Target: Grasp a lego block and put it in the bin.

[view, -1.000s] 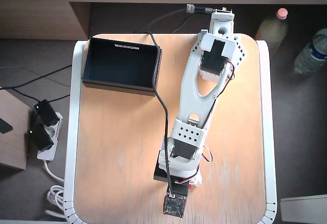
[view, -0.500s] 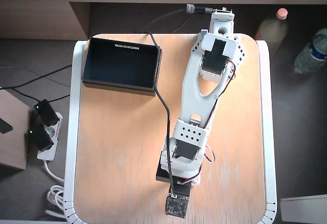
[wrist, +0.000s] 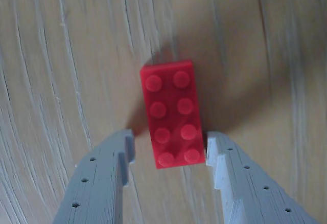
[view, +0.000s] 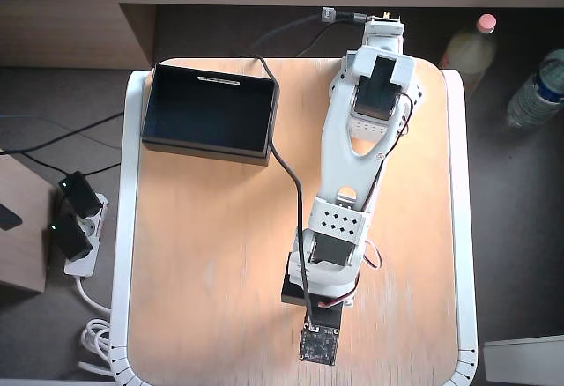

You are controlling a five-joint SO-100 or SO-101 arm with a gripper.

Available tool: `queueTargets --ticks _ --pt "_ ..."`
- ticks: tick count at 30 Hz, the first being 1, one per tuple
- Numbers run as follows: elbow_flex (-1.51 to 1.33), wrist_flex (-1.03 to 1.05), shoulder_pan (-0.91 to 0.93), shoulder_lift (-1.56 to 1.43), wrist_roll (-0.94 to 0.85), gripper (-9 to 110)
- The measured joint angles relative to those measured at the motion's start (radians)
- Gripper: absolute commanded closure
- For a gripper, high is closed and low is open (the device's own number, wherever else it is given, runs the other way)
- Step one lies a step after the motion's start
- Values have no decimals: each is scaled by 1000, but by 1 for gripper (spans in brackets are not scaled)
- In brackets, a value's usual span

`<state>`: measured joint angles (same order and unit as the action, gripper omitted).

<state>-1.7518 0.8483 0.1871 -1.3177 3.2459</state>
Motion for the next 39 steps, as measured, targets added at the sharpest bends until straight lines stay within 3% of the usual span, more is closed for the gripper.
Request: queueTargets --ticks 35,39 --pt "-2 -92 40 0 58 91" --pt "-2 -97 40 0 58 97"
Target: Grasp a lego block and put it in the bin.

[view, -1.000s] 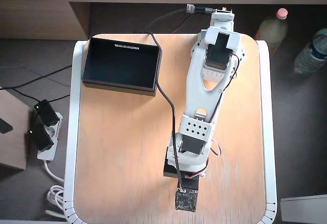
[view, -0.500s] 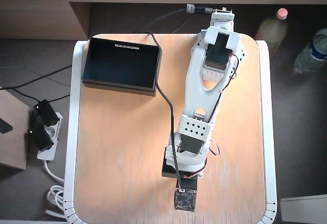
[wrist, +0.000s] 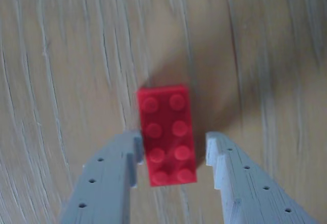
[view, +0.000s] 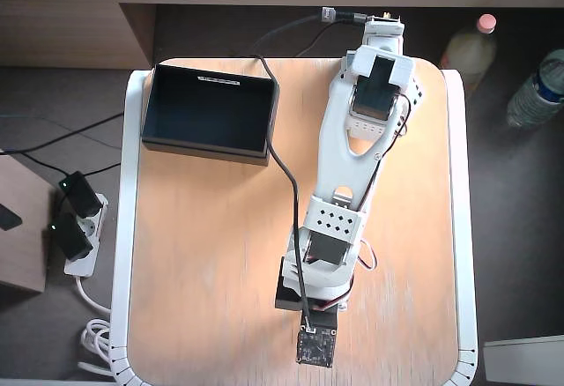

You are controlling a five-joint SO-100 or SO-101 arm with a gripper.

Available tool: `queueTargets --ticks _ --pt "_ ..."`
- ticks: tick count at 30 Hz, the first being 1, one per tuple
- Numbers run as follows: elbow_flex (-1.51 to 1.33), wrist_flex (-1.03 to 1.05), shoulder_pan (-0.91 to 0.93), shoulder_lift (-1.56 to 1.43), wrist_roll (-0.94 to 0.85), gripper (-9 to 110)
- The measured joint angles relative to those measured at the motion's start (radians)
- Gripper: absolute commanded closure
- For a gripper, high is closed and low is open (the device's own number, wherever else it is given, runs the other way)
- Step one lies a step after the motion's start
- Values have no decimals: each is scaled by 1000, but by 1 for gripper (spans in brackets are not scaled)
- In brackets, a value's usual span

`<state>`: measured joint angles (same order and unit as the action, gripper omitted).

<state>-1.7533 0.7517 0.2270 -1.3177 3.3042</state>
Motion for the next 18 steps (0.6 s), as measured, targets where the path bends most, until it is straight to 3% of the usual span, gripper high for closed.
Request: queueTargets --ticks 18 --pt "0 29 32 -18 0 100"
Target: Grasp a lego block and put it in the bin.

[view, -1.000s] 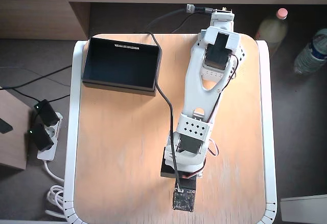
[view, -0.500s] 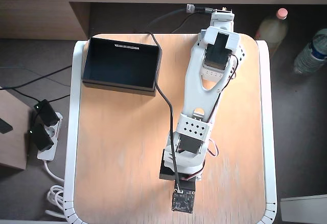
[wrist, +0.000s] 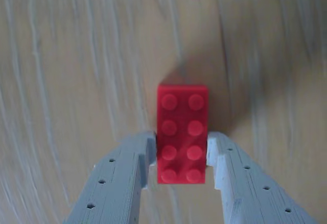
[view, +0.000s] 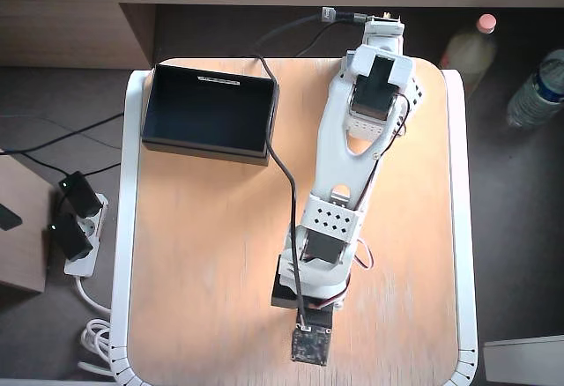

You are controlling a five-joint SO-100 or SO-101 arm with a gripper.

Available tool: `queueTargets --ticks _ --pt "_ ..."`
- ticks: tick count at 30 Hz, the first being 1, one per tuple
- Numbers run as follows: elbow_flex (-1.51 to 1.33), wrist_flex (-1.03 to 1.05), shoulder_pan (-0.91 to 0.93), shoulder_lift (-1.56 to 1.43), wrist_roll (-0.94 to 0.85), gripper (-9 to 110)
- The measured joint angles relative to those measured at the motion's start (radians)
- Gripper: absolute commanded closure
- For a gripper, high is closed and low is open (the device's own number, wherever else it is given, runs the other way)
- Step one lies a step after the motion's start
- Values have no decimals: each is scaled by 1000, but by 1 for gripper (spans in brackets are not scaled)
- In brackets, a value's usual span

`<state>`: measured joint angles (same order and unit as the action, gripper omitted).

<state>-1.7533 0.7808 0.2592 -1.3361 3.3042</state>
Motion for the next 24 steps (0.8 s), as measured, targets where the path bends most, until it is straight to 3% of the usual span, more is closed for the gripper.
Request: queueTargets --ticks 12,24 --pt "0 229 92 -298 -61 101" --pt "95 726 324 -488 -210 101"
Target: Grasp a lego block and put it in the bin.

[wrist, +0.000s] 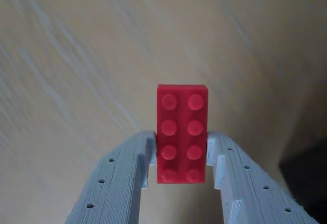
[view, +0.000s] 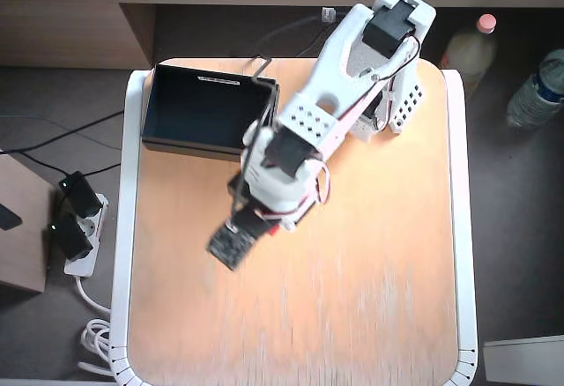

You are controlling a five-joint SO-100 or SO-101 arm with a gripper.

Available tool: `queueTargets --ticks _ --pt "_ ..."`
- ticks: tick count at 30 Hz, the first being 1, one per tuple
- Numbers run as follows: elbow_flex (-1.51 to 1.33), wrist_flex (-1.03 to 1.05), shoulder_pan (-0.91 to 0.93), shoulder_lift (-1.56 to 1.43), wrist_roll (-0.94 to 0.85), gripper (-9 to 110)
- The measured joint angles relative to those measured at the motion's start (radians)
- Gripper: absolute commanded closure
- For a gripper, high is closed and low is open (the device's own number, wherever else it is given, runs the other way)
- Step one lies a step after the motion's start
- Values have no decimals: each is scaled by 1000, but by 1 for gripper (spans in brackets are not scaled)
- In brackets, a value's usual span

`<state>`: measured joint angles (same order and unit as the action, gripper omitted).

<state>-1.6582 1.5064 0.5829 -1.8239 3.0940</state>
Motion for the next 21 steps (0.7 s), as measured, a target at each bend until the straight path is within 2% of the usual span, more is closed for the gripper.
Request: queueTargets --ticks 6,13,21 --pt "34 52 204 -89 -12 101" --pt "34 64 477 -112 58 101" --pt "34 64 676 -112 135 101"
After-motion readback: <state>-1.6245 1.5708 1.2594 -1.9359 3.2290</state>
